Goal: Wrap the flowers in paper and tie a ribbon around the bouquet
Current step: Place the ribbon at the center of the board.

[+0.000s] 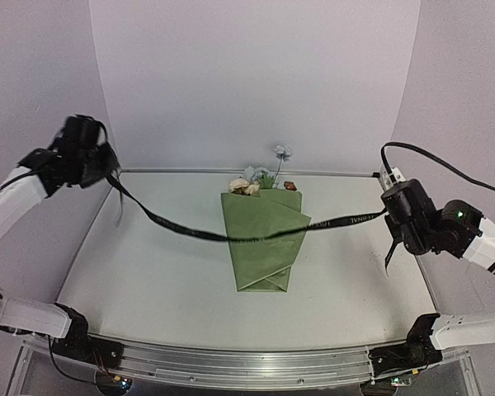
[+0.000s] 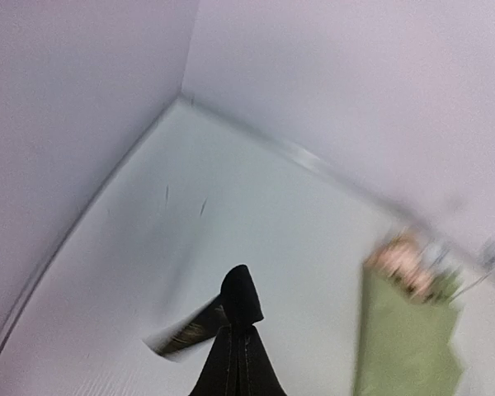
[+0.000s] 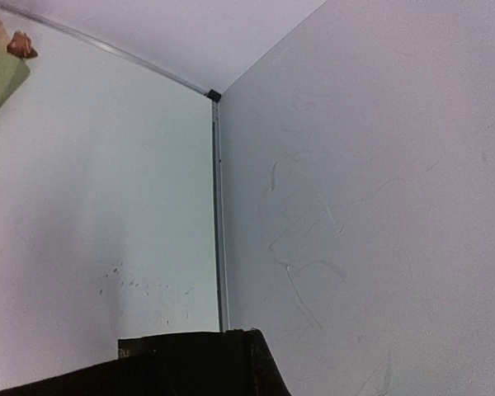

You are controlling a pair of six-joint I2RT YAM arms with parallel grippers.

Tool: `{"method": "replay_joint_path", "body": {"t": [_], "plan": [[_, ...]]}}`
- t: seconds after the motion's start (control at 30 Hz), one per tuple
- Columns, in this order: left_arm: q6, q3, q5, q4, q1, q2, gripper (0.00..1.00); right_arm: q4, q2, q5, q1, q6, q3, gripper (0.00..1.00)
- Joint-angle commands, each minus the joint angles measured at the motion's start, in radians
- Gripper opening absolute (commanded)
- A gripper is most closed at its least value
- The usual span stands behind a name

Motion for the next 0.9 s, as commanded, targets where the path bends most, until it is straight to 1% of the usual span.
{"method": "replay_joint_path", "body": {"t": [0.0,0.07,0.1,0.17,0.23,0.37,0.5,0.57,0.73,0.87], "plan": [[-0.092,0.083,-0.264,-0.100,-0.003,-0.228,0.00,-0.038,0.038,0.009,-0.006,-0.134,0.167,0.00],[-0.096,0.009,-0.233,-0.055,-0.002,-0.270,0.00,-0.067,0.067,0.011,-0.006,-0.162,0.189,0.00],[-0.112,-0.033,-0.200,-0.046,-0.002,-0.262,0.00,-0.076,0.086,0.020,-0.007,-0.179,0.188,0.00],[-0.168,-0.105,-0.110,-0.054,-0.002,-0.203,0.00,-0.097,0.128,0.051,-0.013,-0.209,0.174,0.00],[-0.221,-0.223,-0.025,-0.005,-0.003,-0.148,0.00,-0.127,0.167,0.069,-0.035,-0.211,0.144,0.00],[-0.310,-0.457,0.112,0.159,-0.002,-0.070,0.00,-0.160,0.199,0.025,-0.142,-0.131,0.070,0.00],[-0.407,-0.622,0.212,0.275,-0.013,-0.034,0.00,-0.182,0.256,0.004,-0.224,-0.039,0.031,0.00],[-0.447,-0.672,0.227,0.304,-0.034,-0.034,0.00,-0.198,0.298,0.016,-0.239,0.005,0.033,0.00],[-0.541,-0.731,0.191,0.310,-0.116,-0.044,0.00,-0.246,0.400,0.056,-0.278,0.075,0.056,0.00],[-0.558,-0.749,0.189,0.332,-0.123,-0.039,0.02,-0.298,0.424,0.033,-0.320,0.133,0.067,0.00]]}}
